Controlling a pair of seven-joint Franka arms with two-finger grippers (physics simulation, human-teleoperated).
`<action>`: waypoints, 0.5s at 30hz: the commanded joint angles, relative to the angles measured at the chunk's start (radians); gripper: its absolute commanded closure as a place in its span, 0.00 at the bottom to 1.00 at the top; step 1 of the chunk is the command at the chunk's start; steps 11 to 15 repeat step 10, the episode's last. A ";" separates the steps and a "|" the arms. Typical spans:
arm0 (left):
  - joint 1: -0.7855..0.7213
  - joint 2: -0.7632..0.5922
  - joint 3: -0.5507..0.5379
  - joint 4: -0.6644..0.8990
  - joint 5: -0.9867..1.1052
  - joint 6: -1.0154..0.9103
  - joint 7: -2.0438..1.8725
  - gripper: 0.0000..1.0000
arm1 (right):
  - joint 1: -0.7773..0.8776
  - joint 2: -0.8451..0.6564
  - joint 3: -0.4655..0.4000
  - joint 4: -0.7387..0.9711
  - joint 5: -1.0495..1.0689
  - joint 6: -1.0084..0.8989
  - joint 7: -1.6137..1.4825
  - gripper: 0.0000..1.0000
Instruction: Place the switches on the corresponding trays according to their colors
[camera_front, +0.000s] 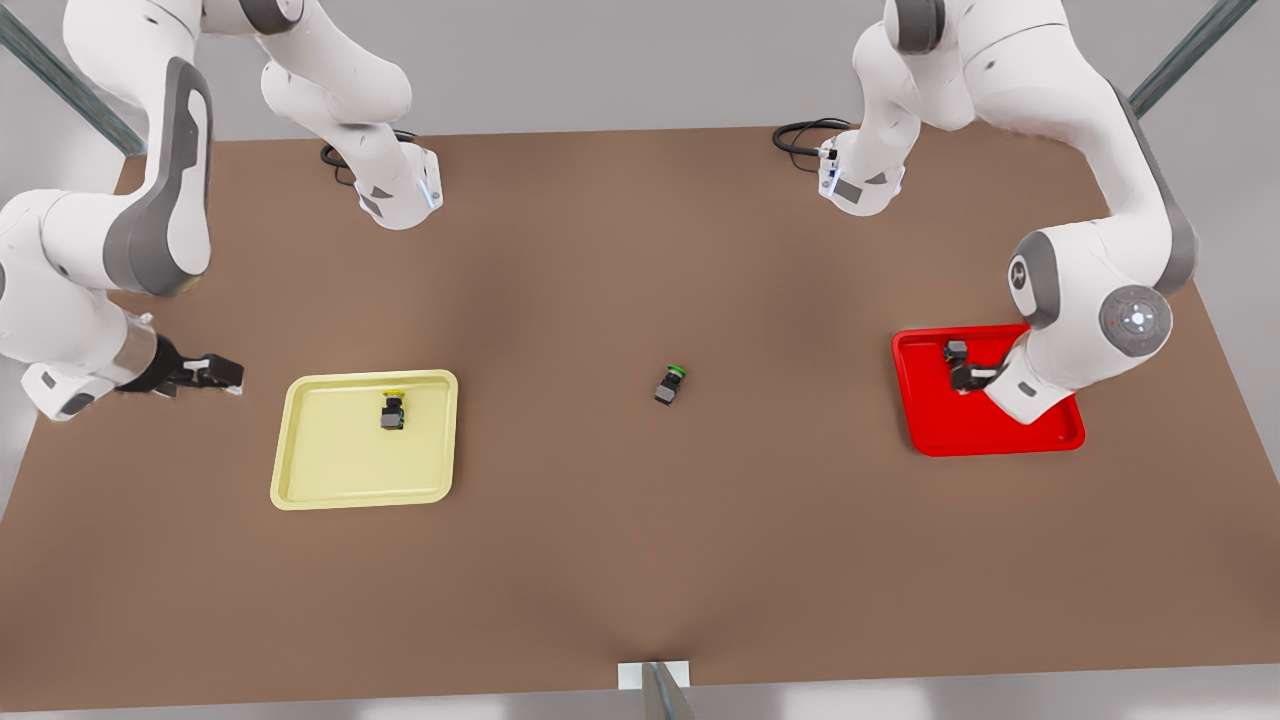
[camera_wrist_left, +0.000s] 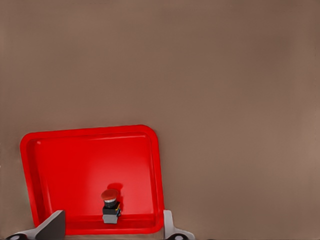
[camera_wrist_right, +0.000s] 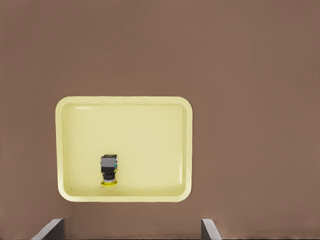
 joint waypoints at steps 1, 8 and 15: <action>0.059 -0.001 -0.067 0.052 -0.002 -0.044 -0.031 0.00 | 0.008 0.003 0.000 0.003 0.000 0.002 -0.001 0.00; 0.831 -0.124 -1.034 0.230 0.318 -0.150 -0.126 0.00 | 0.007 0.032 -0.001 0.077 -0.023 -0.050 -0.008 0.00; 0.831 -0.123 -1.034 0.230 0.322 -0.150 -0.126 0.00 | 0.005 0.032 -0.001 0.090 -0.023 -0.076 -0.007 0.00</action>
